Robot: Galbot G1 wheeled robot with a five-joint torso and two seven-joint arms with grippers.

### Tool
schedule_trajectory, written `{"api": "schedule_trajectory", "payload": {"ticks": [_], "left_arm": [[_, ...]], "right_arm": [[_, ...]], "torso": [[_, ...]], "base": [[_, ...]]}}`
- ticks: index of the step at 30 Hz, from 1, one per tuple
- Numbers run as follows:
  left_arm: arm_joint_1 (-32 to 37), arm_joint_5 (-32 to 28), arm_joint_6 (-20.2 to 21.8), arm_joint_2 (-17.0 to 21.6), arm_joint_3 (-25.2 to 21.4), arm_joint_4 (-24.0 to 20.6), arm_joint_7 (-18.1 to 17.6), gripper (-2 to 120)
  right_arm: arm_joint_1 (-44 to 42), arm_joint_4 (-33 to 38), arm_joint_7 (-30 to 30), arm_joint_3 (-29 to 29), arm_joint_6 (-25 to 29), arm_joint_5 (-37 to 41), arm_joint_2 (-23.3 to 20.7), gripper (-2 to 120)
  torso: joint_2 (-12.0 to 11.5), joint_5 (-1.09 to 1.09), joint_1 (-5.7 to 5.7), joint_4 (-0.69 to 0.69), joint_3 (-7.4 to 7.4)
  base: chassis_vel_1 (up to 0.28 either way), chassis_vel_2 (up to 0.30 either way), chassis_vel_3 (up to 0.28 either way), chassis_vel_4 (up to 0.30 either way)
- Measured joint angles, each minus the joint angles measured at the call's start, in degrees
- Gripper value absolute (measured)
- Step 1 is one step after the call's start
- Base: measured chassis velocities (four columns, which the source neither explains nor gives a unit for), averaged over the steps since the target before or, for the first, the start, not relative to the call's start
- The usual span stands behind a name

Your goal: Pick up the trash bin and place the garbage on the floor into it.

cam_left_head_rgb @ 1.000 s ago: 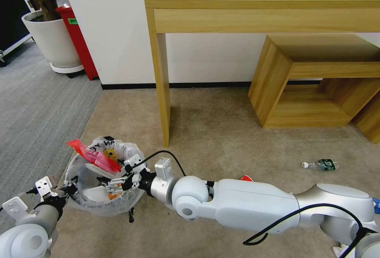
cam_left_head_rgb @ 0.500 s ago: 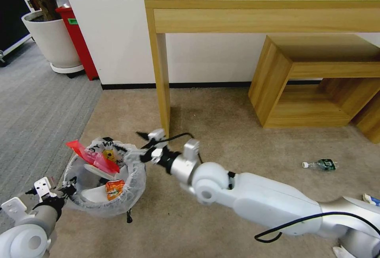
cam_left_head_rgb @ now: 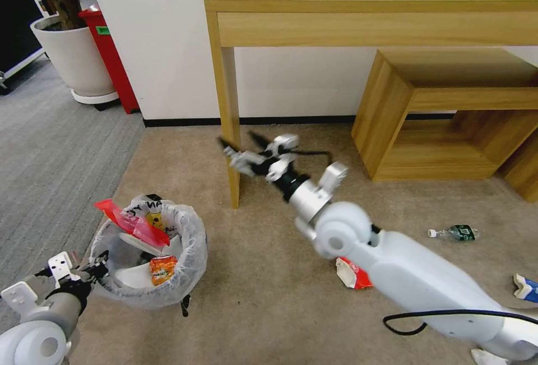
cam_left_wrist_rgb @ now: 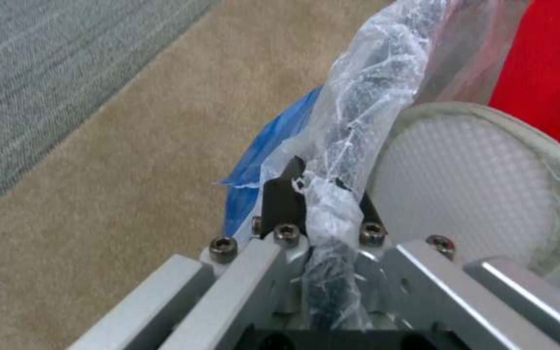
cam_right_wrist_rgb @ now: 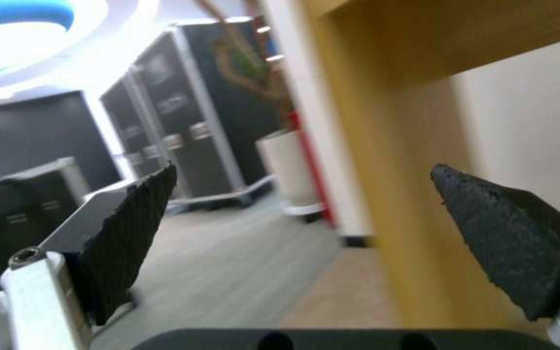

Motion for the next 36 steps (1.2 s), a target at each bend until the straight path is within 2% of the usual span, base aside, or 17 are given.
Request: {"api": "schedule_trajectory", "payload": {"ticks": [5, 7, 9, 10, 13, 15, 17, 19, 21, 23, 25, 27, 29, 31, 36], "left_arm": [[0.29, 0.1, -0.09, -0.1, -0.36, -0.75, 0.5, 1], [0.21, 0.12, -0.1, 0.03, -0.19, -0.99, 0.55, 1], [0.17, 0.12, -0.1, 0.07, -0.13, -1.03, 0.58, 1], [0.05, 0.12, -0.11, 0.22, -0.01, -1.09, 0.62, 1], [-0.07, 0.12, -0.15, 0.43, 0.13, -1.17, 0.72, 1], [-0.32, 0.06, -0.15, 0.64, 0.37, -1.48, 0.81, 1], [-0.37, 0.04, -0.16, 0.69, 0.41, -1.53, 0.83, 1], [-0.62, 0.02, -0.18, 0.91, 0.39, -1.56, 0.95, 1], [-0.65, 0.0, -0.19, 0.93, 0.31, -1.57, 0.99, 1], [-0.79, -0.03, -0.31, 1.12, 0.11, -1.61, 1.17, 1], [-0.88, -0.03, -0.32, 1.16, 0.12, -1.63, 1.2, 1], [-1.49, 0.07, -0.34, 1.25, 0.68, -1.55, 1.27, 1], [-1.63, 0.14, -0.36, 1.27, 0.88, -1.41, 1.28, 1], [-2.2, 0.75, -0.49, 1.29, 1.81, -0.62, 1.48, 1], [-3.01, 1.71, -0.69, 1.3, 3.04, 0.48, 1.59, 1]], "right_arm": [[-3.35, -0.49, 2.28, 6.18, 0.08, -2.04, -1.99, 100], [-6.85, -1.0, 2.66, 13.42, 0.26, -3.59, -3.59, 100], [-7.7, -1.04, 2.84, 15.15, 0.25, -3.73, -3.84, 100], [-10.25, -1.24, 3.06, 20.1, 0.09, -4.45, -4.27, 100], [-13.3, -1.67, 3.19, 24.73, 0.18, -5.83, -4.31, 100], [-18.7, -1.88, 3.18, 32.12, 0.75, -9.16, -3.13, 100], [-19.95, -1.74, 3.15, 33.84, 0.77, -9.98, -2.72, 100], [-24.74, 0.3, 3.77, 40.95, -0.01, -12.73, -0.51, 100], [-25.81, 0.89, 3.85, 42.51, -0.14, -13.35, 0.13, 100], [-30.19, 2.89, 3.6, 47.97, -0.24, -16.71, 2.6, 100], [-31.14, 3.31, 3.55, 48.95, -0.15, -17.49, 3.12, 100], [-35.81, 5.43, 3.19, 52.67, 0.42, -22.03, 6.8, 100], [-36.5, 5.71, 3.1, 53.14, 0.5, -22.76, 7.66, 100], [-39.41, 6.86, 3.0, 53.77, 0.81, -25.96, 11.86, 100], [-41.68, 6.96, 3.28, 53.55, 1.0, -30.0, 16.39, 100]], "torso": [[0.0, -0.01, 0.0, 0.01, 0.0], [0.0, 0.0, 0.0, 0.0, 0.0], [0.0, 0.0, 0.0, 0.0, 0.0], [0.0, -0.01, 0.0, 0.0, 0.0], [0.0, -0.01, 0.0, 0.0, 0.0], [0.0, 0.0, 0.0, 0.0, 0.0], [0.0, 0.0, 0.0, -0.01, 0.0], [0.0, 0.0, 0.0, -0.01, 0.0], [0.0, -0.03, 0.0, 0.0, 0.0], [0.0, 0.0, 0.0, 0.01, 0.0], [0.0, 0.0, 0.0, 0.0, -0.01], [0.0, -0.02, 0.0, -0.01, 0.0], [0.0, -0.02, 0.0, 0.0, -0.01], [0.0, -0.02, 0.0, -0.01, -0.01], [0.0, -0.02, 0.0, 0.0, 0.0]], "base": [[0.0, 0.0, 0.0, 0.0], [0.0, 0.0, 0.0, 0.0], [0.0, 0.0, 0.0, 0.0], [0.0, 0.0, 0.0, 0.0], [0.0, 0.0, 0.0, 0.0], [0.0, 0.0, 0.0, 0.0], [0.0, 0.0, 0.0, 0.0], [0.0, 0.0, 0.0, 0.0], [0.0, 0.0, 0.0, 0.0], [0.0, 0.0, 0.0, 0.0], [0.0, 0.0, 0.0, 0.0], [0.0, 0.0, 0.0, 0.0], [0.0, 0.0, 0.0, 0.0], [0.0, 0.0, 0.0, 0.0], [0.0, 0.0, 0.0, 0.0]]}}
